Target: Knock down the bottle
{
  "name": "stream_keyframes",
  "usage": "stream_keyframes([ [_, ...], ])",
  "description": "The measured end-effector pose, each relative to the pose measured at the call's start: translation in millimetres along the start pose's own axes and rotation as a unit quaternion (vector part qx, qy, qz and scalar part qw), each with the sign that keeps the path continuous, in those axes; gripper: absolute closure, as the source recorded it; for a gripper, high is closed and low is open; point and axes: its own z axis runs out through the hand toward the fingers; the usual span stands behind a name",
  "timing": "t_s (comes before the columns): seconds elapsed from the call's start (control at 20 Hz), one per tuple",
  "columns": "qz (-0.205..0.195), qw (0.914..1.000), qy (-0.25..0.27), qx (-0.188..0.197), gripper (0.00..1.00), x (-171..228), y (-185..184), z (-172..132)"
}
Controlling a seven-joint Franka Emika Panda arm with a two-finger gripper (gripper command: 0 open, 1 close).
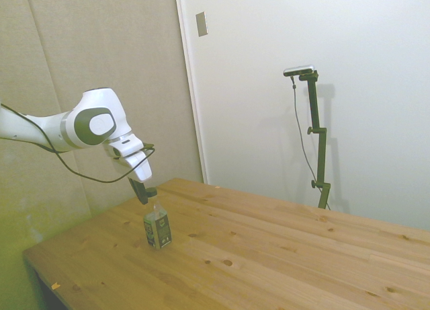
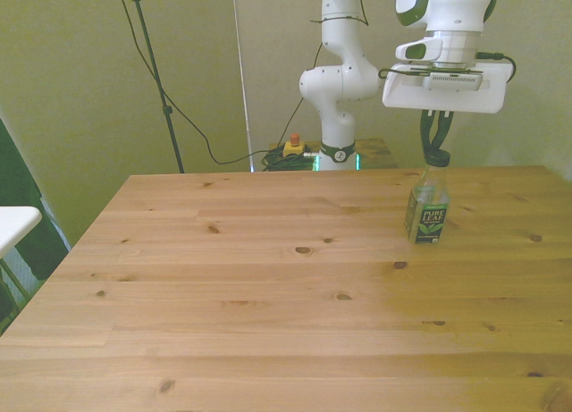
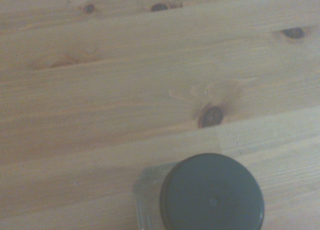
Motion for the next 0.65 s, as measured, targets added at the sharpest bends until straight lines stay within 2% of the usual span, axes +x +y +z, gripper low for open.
stream_keyframes([
  [0.4,0.033,0.9994,0.013,-0.004,1.00,34.2,-94.9,31.0],
  [0.65,0.044,0.9988,0.016,0.014,1.00,56.9,-131.4,35.5],
])
